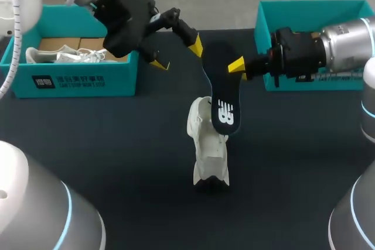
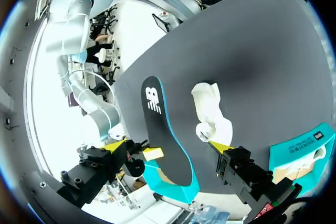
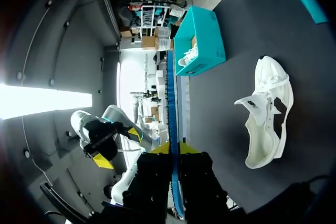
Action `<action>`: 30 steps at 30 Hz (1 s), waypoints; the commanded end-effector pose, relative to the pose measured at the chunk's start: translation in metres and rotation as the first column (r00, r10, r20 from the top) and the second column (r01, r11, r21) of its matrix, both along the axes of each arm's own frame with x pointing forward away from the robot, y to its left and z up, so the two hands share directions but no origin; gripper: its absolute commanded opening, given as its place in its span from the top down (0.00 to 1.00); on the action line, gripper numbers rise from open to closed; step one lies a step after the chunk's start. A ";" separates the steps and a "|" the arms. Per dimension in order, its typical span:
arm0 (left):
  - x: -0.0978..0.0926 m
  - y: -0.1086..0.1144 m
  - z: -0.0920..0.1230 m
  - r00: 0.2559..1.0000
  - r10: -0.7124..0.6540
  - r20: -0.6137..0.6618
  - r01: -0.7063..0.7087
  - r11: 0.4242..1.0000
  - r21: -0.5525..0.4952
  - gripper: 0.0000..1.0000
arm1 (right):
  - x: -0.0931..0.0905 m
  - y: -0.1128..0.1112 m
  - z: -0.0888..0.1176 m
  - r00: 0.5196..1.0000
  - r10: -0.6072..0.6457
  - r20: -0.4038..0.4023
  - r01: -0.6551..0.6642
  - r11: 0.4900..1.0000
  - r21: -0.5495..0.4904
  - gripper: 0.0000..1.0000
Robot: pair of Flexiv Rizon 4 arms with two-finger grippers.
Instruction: Take the shoe out of the shoebox, open the shoe tongue, remove and reinsert the insole, then place the shoe into the shoebox
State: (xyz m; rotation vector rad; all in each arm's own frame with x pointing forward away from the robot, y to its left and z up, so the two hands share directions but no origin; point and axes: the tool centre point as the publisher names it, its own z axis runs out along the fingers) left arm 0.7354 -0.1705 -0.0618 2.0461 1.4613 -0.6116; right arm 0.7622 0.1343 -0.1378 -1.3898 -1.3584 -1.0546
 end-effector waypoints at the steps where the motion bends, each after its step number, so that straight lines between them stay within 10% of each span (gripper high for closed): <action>1: 0.000 0.003 -0.007 0.999 0.049 -0.022 -0.052 0.986 -0.161 0.00 | 0.002 0.002 0.007 1.000 0.002 0.002 -0.002 1.000 0.006 1.00; 8: 0.012 0.007 -0.009 0.958 0.285 -0.019 -0.267 0.870 -0.414 0.00 | 0.006 0.004 0.017 1.000 -0.002 0.009 0.002 1.000 0.014 1.00; 20: 0.021 0.016 -0.022 0.930 0.307 -0.202 -0.360 0.656 -0.663 0.00 | 0.007 0.007 0.035 1.000 -0.015 0.021 0.014 0.999 0.047 1.00; 30: 0.021 0.016 -0.022 0.930 0.307 -0.202 -0.360 0.656 -0.663 0.00 | 0.005 0.006 0.032 1.000 -0.017 0.017 0.017 0.999 0.047 1.00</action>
